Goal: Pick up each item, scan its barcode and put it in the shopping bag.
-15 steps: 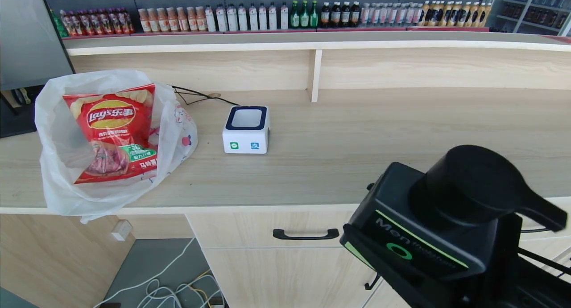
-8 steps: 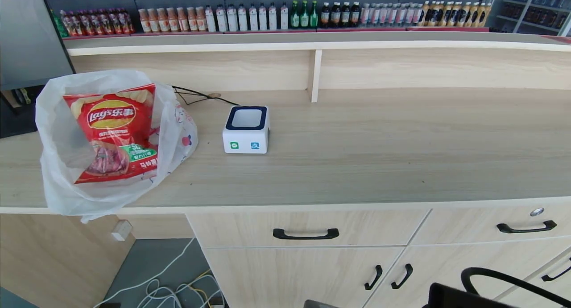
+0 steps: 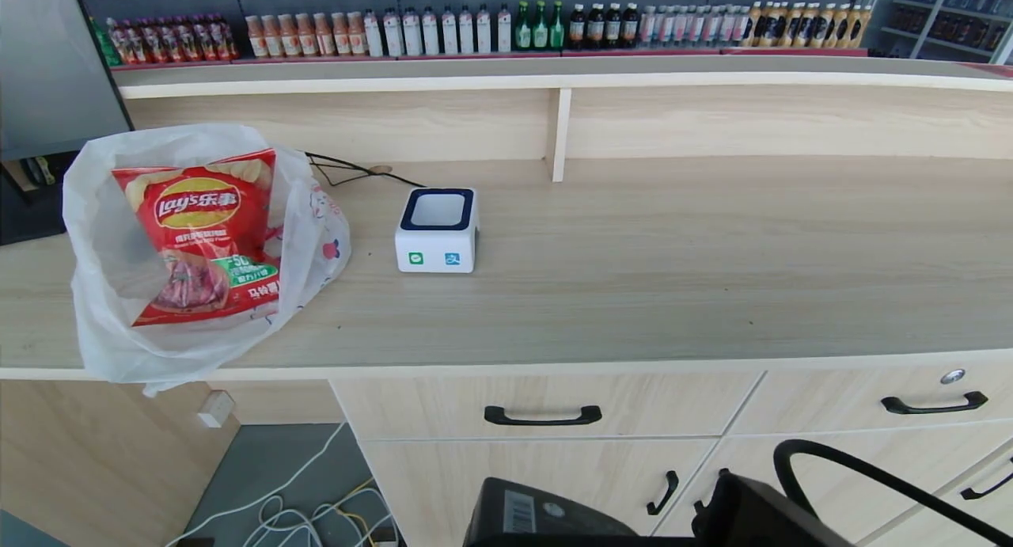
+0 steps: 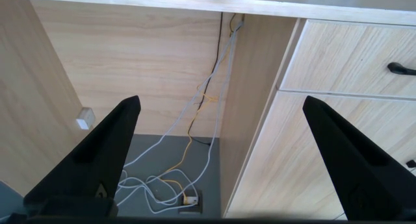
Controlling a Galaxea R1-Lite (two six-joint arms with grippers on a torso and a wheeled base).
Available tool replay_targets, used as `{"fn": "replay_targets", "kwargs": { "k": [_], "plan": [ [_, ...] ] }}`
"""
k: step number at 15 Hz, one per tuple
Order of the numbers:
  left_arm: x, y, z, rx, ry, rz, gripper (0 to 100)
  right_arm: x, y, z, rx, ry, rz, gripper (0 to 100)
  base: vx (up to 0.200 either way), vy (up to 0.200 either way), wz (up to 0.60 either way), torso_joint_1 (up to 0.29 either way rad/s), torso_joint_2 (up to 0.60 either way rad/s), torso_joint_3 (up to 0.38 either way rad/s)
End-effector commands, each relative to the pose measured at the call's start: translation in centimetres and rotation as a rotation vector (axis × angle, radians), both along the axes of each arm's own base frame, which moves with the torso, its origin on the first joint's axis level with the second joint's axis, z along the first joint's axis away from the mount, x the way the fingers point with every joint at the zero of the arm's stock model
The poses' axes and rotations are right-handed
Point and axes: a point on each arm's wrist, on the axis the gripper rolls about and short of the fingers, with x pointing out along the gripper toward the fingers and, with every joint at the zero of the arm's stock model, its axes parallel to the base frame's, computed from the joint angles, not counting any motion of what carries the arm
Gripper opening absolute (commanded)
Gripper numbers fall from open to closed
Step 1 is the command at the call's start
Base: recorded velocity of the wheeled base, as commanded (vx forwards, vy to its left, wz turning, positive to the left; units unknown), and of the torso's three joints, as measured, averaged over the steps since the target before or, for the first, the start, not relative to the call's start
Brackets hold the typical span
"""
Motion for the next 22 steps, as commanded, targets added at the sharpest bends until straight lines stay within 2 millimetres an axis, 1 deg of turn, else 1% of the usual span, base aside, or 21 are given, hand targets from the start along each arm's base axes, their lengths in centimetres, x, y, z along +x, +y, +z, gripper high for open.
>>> {"fn": "replay_targets", "kwargs": {
  "k": [1, 3, 5, 7, 9, 10, 11, 12, 14, 16, 17, 18, 19, 21, 22],
  "plan": [
    [0.0, 0.0, 0.0, 0.0, 0.0, -0.001, 100, -0.2, 0.9, 0.2, 0.0, -0.108, -0.019, 0, 0.0, 0.0, 0.0, 0.0, 0.0, 0.0],
    [0.0, 0.0, 0.0, 0.0, 0.0, -0.001, 100, -0.2, 1.0, 0.0, -0.01, -0.123, -0.01, 0, 0.0, 0.0, 0.0, 0.0, 0.0, 0.0],
    [0.0, 0.0, 0.0, 0.0, 0.0, -0.001, 100, -0.2, 1.4, 0.1, -0.011, -0.201, 0.024, 0, 0.0, 0.0, 0.0, 0.0, 0.0, 0.0],
    [0.0, 0.0, 0.0, 0.0, 0.0, -0.001, 100, -0.3, 1.1, 0.3, -0.006, -0.282, 0.007, 0, 0.0, 0.0, 0.0, 0.0, 0.0, 0.0],
    [0.0, 0.0, 0.0, 0.0, 0.0, 0.0, 100, -0.2, 1.1, 0.9, 0.013, -0.365, -0.033, 0, 0.0, 0.0, 0.0, 0.0, 0.0, 0.0],
    [0.0, 0.0, 0.0, 0.0, 0.0, 0.0, 100, 0.2, 1.2, 1.4, 0.029, -0.387, -0.055, 0, 0.0, 0.0, 0.0, 0.0, 0.0, 0.0],
    [0.0, 0.0, 0.0, 0.0, 0.0, 0.0, 100, 0.7, 1.3, 2.0, 0.045, -0.445, -0.095, 0, 0.0, 0.0, 0.0, 0.0, 0.0, 0.0],
    [0.0, 0.0, 0.0, 0.0, 0.0, 0.0, 100, 1.2, 0.9, 2.4, 0.05, -0.512, -0.148, 0, 0.0, 0.0, 0.0, 0.0, 0.0, 0.0],
    [0.0, 0.0, 0.0, 0.0, 0.0, 0.0, 100, 1.7, 0.5, 2.6, 0.044, -0.601, -0.212, 0, 0.0, 0.0, 0.0, 0.0, 0.0, 0.0],
    [0.0, 0.0, 0.0, 0.0, 0.0, 0.0, 100, 2.1, 0.5, 2.5, 0.034, -0.616, -0.228, 0, 0.0, 0.0, 0.0, 0.0, 0.0, 0.0],
    [0.0, 0.0, 0.0, 0.0, 0.0, 0.0, 100, 2.4, -0.2, 2.9, 0.035, -0.685, -0.282, 0, 0.0, 0.0, 0.0, 0.0, 0.0, 0.0],
    [0.0, 0.0, 0.0, 0.0, 0.0, 0.0, 100, 2.3, -0.7, 3.5, 0.05, -0.759, -0.324, 0, 0.0, 0.0, 0.0, 0.0, 0.0, 0.0],
    [0.0, 0.0, 0.0, 0.0, 0.0, -0.001, 100, 2.3, -0.6, 3.7, 0.051, -0.781, -0.335, 0, 0.0, 0.0, 0.0, 0.0, 0.0, 0.0],
    [0.0, 0.0, 0.0, 0.0, 0.0, 0.0, 100, 2.7, 0.4, 3.4, 0.042, -0.801, -0.34, 0, 0.0, 0.0, 0.0, 0.0, 0.0, 0.0],
    [0.0, 0.0, 0.0, 0.0, 0.0, 0.0, 100, 3.2, 1.4, 3.2, 0.035, -0.809, -0.342, 0, 0.0, 0.0, 0.0, 0.0, 0.0, 0.0]
  ]
}}
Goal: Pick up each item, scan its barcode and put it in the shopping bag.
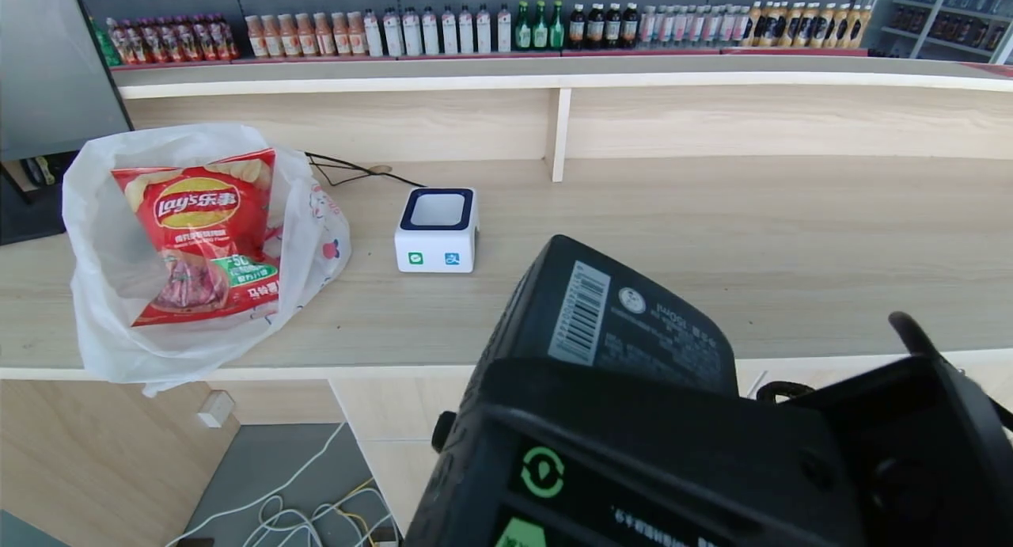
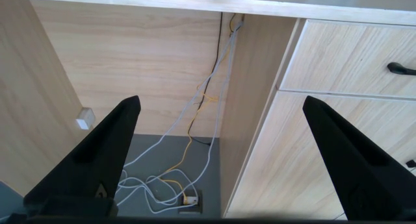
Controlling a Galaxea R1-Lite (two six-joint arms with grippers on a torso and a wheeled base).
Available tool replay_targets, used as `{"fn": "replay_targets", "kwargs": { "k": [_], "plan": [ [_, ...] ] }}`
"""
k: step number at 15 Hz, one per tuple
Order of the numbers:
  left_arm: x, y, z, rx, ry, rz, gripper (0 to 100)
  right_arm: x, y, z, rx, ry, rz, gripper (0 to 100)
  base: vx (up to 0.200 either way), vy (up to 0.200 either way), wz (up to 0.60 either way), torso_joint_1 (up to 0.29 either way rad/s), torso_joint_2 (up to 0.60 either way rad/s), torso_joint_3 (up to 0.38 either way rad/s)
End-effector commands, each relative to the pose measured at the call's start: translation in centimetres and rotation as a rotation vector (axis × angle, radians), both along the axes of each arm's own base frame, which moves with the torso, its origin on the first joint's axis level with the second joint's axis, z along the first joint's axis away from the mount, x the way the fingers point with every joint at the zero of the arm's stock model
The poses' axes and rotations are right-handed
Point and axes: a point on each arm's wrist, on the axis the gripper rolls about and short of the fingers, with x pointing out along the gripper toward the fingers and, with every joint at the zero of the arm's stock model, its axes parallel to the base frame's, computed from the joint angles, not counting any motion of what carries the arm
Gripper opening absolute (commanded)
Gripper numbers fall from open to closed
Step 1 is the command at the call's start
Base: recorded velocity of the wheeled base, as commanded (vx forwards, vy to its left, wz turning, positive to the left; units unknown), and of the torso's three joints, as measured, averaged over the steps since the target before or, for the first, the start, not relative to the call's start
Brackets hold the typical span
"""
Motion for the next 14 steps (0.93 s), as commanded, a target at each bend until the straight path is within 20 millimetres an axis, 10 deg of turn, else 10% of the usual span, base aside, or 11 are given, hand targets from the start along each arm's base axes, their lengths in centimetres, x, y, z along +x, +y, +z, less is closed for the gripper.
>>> {"fn": "replay_targets", "kwargs": {
  "k": [1, 14],
  "plan": [
    [0.0, 0.0, 0.0, 0.0, 0.0, 0.001, 100, 0.7, 1.5, -0.7, -0.022, -0.01, -0.011, 0, 0.0, 0.0, 0.0, 0.0, 0.0, 0.0],
    [0.0, 0.0, 0.0, 0.0, 0.0, 0.001, 100, 0.0, -2.1, 0.4, -0.002, -0.165, -0.129, 0, 0.0, 0.0, 0.0, 0.0, 0.0, 0.0]
  ]
}}
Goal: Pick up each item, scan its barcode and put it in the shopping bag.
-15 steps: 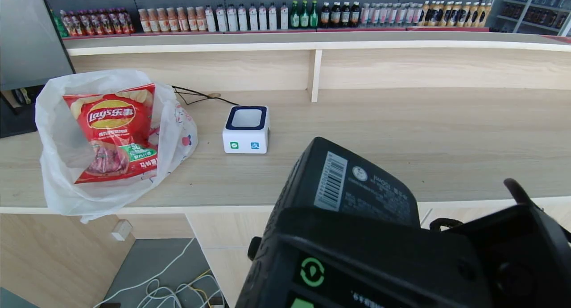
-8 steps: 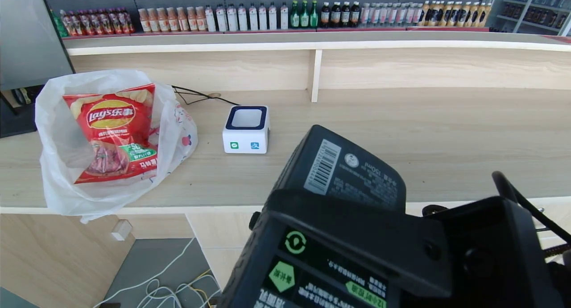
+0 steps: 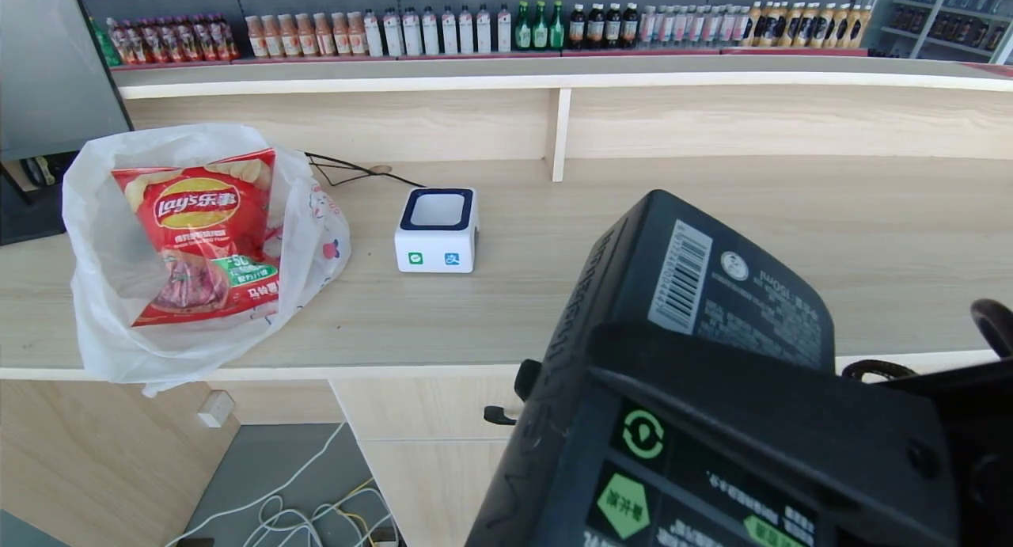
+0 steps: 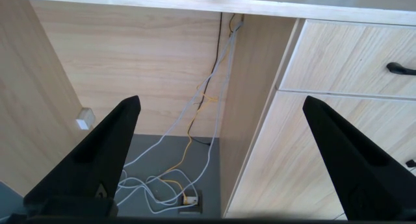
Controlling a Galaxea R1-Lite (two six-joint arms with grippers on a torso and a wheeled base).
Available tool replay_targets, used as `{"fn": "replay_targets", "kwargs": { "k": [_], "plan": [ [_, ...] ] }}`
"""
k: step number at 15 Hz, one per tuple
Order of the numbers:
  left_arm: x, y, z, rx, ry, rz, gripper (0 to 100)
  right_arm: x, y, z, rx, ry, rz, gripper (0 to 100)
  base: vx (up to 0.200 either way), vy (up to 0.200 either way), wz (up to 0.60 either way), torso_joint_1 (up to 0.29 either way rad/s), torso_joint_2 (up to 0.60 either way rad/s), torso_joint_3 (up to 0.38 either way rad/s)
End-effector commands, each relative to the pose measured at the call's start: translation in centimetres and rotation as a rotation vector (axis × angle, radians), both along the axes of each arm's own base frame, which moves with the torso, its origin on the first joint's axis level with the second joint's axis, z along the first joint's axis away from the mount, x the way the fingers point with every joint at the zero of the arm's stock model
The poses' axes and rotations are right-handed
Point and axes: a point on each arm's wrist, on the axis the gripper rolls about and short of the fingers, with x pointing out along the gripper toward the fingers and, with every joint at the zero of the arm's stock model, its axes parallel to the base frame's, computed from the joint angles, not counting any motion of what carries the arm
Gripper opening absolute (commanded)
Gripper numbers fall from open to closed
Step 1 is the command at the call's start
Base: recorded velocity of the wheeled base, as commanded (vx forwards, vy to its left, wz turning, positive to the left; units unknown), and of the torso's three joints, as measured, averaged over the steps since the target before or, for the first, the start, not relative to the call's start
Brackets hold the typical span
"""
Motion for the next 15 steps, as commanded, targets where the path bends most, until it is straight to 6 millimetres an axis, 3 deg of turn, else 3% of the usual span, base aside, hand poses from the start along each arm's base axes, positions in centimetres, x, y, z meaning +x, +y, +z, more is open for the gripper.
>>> {"fn": "replay_targets", "kwargs": {
  "k": [1, 11, 13, 15],
  "plan": [
    [0.0, 0.0, 0.0, 0.0, 0.0, -0.001, 100, -0.1, -0.1, 0.1, 0.003, -0.001, 0.001, 0, 0.0, 0.0, 0.0, 0.0, 0.0, 0.0],
    [0.0, 0.0, 0.0, 0.0, 0.0, -0.001, 100, -0.1, 0.0, -0.1, -0.002, 0.014, 0.009, 0, 0.0, 0.0, 0.0, 0.0, 0.0, 0.0],
    [0.0, 0.0, 0.0, 0.0, 0.0, -0.001, 100, -0.1, 0.0, -0.7, -0.01, 0.128, 0.062, 0, 0.0, 0.0, 0.0, 0.0, 0.0, 0.0],
    [0.0, 0.0, 0.0, 0.0, 0.0, -0.001, 100, 0.1, 0.2, -1.7, -0.003, 0.372, 0.145, 0, 0.0, 0.0, 0.0, 0.0, 0.0, 0.0]
  ]
}}
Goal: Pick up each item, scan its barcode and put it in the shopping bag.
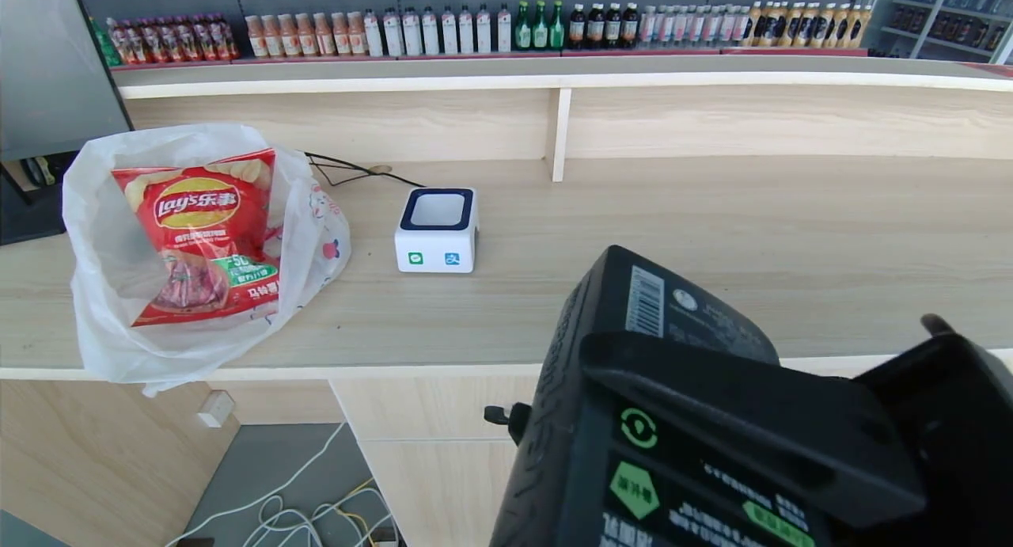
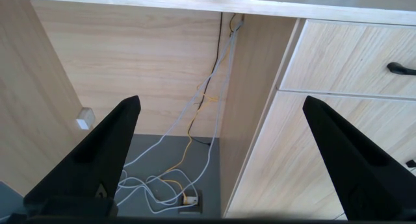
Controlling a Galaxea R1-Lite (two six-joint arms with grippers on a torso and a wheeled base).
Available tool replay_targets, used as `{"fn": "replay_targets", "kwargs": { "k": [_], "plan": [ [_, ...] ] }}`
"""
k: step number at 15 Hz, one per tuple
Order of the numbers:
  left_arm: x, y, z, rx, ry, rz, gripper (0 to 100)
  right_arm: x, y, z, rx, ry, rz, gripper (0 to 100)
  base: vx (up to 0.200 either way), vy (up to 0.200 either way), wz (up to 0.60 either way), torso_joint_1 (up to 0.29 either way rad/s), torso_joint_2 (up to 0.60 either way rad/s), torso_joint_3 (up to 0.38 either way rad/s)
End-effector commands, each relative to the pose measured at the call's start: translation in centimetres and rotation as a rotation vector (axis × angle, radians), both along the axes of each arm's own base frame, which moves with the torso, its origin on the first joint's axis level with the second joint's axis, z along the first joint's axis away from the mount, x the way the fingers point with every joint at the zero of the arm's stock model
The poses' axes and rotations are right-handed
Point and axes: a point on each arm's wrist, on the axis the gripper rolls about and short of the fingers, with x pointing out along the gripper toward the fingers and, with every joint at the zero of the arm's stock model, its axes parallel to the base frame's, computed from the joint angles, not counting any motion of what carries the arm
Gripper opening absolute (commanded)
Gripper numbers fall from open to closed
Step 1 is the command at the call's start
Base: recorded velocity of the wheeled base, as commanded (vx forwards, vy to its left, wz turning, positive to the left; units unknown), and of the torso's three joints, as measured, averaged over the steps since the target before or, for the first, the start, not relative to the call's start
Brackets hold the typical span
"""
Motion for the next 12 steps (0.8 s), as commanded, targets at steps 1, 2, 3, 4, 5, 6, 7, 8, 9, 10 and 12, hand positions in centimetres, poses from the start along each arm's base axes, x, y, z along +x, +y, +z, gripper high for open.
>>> {"fn": "replay_targets", "kwargs": {
  "k": [1, 2, 3, 4, 5, 6, 7, 8, 9, 10, 12],
  "plan": [
    [0.0, 0.0, 0.0, 0.0, 0.0, -0.001, 100, 0.3, 0.2, -1.9, -0.011, 0.261, 0.013, 0, 0.0, 0.0, 0.0, 0.0, 0.0, 0.0],
    [0.0, 0.0, 0.0, 0.0, 0.0, 0.001, 100, -0.4, 0.2, -2.4, 0.019, 0.423, 0.032, 0, 0.0, 0.0, 0.0, 0.0, 0.0, 0.0],
    [0.0, 0.0, 0.0, 0.0, 0.0, 0.001, 100, -1.2, 0.0, -3.2, 0.039, 0.573, 0.047, 0, 0.0, 0.0, 0.0, 0.0, 0.0, 0.0],
    [0.0, 0.0, 0.0, 0.0, 0.0, 0.001, 100, -1.3, -0.1, -3.5, 0.046, 0.623, 0.044, 0, 0.0, 0.0, 0.0, 0.0, 0.0, 0.0],
    [0.0, 0.0, 0.0, 0.0, 0.0, 0.001, 100, -1.5, -0.7, -4.1, 0.058, 0.73, 0.067, 0, 0.0, 0.0, 0.0, 0.0, 0.0, 0.0],
    [0.0, 0.0, 0.0, 0.0, 0.0, 0.001, 100, -1.6, -1.2, -4.8, 0.058, 0.837, 0.096, 0, 0.0, 0.0, 0.0, 0.0, 0.0, 0.0],
    [0.0, 0.0, 0.0, 0.0, 0.0, 0.001, 100, -1.9, -2.0, -5.7, 0.048, 0.92, 0.11, 0, 0.0, 0.0, 0.0, 0.0, 0.0, 0.0],
    [0.0, 0.0, 0.0, 0.0, 0.0, 0.001, 100, -2.4, -3.0, -5.9, 0.064, 0.999, 0.138, 0, 0.0, 0.0, 0.0, 0.0, 0.0, 0.0],
    [0.0, 0.0, 0.0, 0.0, 0.0, 0.001, 100, -2.5, -3.3, -6.1, 0.082, 1.056, 0.154, 0, 0.0, 0.0, 0.0, 0.0, 0.0, 0.0],
    [0.0, 0.0, 0.0, 0.0, 0.0, 0.001, 100, -1.6, -3.6, -6.1, 0.116, 1.088, 0.123, 0, 0.0, 0.0, 0.0, 0.0, 0.0, 0.0],
    [0.0, 0.0, 0.0, 0.0, 0.0, 0.001, 100, -1.1, -4.1, -6.8, 0.078, 1.169, 0.185, 0, 0.0, 0.0, 0.0, 0.0, 0.0, 0.0]
  ]
}}
